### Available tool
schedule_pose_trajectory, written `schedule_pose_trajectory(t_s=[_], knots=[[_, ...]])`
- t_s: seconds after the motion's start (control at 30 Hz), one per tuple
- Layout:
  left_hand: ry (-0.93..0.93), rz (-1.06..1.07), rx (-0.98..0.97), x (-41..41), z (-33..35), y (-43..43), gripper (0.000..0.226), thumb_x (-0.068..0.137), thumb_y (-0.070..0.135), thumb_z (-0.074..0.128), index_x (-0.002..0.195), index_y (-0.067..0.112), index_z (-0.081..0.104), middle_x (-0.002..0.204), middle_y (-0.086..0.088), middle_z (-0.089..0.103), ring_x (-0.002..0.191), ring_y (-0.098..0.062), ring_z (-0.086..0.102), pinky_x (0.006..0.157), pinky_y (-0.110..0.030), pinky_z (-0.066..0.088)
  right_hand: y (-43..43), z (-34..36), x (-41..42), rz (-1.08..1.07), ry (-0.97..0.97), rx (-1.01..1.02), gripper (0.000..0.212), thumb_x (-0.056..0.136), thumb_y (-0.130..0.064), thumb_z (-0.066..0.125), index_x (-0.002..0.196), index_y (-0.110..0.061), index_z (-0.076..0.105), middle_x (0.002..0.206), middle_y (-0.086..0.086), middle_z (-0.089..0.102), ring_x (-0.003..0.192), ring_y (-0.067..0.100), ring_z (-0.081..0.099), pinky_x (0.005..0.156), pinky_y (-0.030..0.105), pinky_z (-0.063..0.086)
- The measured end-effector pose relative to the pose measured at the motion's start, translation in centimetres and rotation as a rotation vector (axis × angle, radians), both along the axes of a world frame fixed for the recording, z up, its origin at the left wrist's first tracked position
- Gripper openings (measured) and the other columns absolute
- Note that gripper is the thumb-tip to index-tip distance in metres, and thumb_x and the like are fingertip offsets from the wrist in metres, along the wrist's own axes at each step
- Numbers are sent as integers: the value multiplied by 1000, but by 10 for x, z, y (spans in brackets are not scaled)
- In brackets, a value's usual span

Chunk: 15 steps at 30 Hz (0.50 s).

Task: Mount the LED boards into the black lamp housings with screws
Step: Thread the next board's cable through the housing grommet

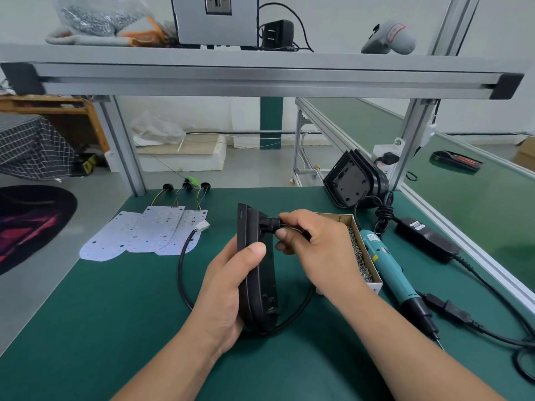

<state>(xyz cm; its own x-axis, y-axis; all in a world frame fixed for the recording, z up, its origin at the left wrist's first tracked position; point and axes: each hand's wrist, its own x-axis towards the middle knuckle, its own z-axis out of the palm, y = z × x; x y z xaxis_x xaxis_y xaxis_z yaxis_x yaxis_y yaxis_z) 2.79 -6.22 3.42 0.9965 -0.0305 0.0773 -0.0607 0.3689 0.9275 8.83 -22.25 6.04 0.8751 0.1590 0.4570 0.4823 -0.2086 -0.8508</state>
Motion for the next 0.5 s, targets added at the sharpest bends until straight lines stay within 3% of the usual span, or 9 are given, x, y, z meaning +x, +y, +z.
schedule_pose_trajectory(t_s=[0.17, 0.43, 0.5], knots=[[-12, -8, 17, 0, -3, -2, 49, 87, 47, 72, 132, 26, 72, 129, -13, 75, 109, -21, 71, 80, -35, 61, -7, 2, 4, 36, 168, 53, 20, 96, -5, 75, 98, -24, 75, 77, -3, 78, 67, 12, 76, 63, 17, 56], [-45, 21, 39, 1, -5, -1, 54, 86, 49, 71, 133, 23, 71, 132, -16, 73, 122, -27, 68, 93, -45, 54, -8, 0, 4, 77, 191, 94, 20, 98, -8, 73, 101, -27, 75, 78, 1, 78, 69, 14, 77, 67, 21, 58], [-64, 27, 71, 2, -5, -1, 57, 86, 50, 71, 138, 26, 67, 134, -15, 71, 125, -30, 66, 90, -43, 55, -8, 0, 4, 70, 184, 103, 18, 99, -10, 73, 102, -28, 75, 76, 3, 78, 68, 14, 76, 66, 21, 58]])
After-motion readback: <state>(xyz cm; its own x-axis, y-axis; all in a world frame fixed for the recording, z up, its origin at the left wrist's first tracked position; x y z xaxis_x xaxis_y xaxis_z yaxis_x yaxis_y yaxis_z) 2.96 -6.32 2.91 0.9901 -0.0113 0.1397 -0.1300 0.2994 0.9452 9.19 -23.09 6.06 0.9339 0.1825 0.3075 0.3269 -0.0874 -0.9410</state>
